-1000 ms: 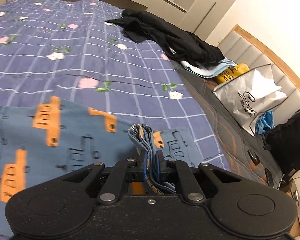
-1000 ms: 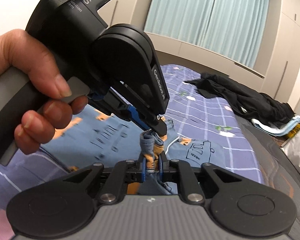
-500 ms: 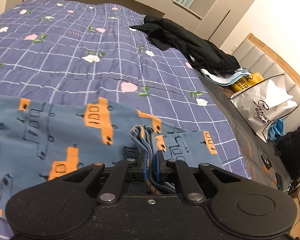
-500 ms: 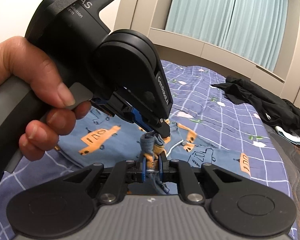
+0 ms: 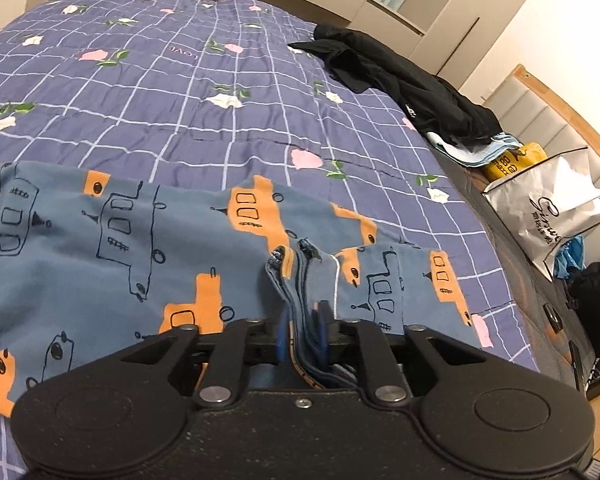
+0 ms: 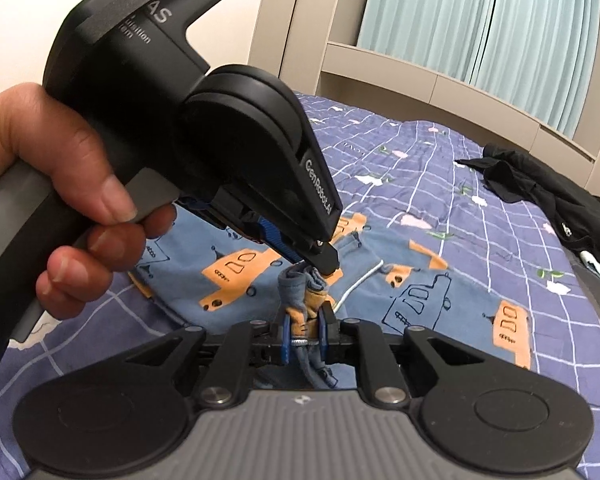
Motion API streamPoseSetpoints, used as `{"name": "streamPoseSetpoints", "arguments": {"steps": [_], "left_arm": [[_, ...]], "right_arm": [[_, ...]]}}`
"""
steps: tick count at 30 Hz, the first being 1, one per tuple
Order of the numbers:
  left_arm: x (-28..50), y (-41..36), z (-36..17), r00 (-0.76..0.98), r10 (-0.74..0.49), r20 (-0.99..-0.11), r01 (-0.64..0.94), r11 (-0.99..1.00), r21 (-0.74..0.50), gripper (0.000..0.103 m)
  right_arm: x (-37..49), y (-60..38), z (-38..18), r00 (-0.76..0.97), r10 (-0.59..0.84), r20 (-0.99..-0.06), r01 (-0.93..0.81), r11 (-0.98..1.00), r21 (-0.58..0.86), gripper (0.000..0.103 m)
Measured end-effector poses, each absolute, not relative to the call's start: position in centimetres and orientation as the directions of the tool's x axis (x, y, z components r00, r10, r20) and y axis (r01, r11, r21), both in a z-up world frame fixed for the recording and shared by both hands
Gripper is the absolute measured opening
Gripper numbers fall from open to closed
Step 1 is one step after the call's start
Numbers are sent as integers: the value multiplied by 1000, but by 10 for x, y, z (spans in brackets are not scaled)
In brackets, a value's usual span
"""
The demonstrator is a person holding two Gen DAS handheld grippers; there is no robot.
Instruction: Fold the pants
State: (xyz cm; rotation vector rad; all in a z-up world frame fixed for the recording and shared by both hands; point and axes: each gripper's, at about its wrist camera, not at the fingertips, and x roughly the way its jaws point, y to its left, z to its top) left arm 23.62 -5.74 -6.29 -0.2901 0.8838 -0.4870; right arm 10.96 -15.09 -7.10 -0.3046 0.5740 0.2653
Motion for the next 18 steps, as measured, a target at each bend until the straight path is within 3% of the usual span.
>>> {"name": "streamPoseSetpoints", "arguments": {"steps": [1,2,3,4,7,9,11,14,18], "left_arm": [[236,-57,-63,539,-517,-665,282,855,-435,32],[236,-58,-63,542,-513,-666,277,857,-435,47],[236,-58,-63,549,-508,-664,268,859,-436,54],[237,-59,-63,558,-501,-662,260,863,-434,64],[239,-64,-64,572,-478,-667,258,876,-407,69],[240,-69,-67,580,-456,-675,256,889,-381,72],[240,-76,-70,588,-430,-685,262,903,-342,73],[240,-86,-79,599,-355,-718,264,934,-242,74],[237,-89,-83,622,-329,-711,271,942,-199,78]], "right_arm": [[106,-151,-71,808,167,-565,-332,921,-203,21],[104,-153,-71,807,180,-563,-341,920,-195,32],[101,-155,-70,808,185,-560,-345,919,-192,49],[97,-158,-69,810,191,-555,-349,917,-192,56],[80,-165,-66,817,193,-544,-348,917,-198,67],[72,-175,-65,825,177,-537,-326,925,-195,82],[66,-189,-65,840,146,-523,-282,941,-189,90],[67,-210,-68,849,63,-524,-194,961,-199,94],[84,-239,-74,833,-41,-552,-74,980,-185,94]]}}
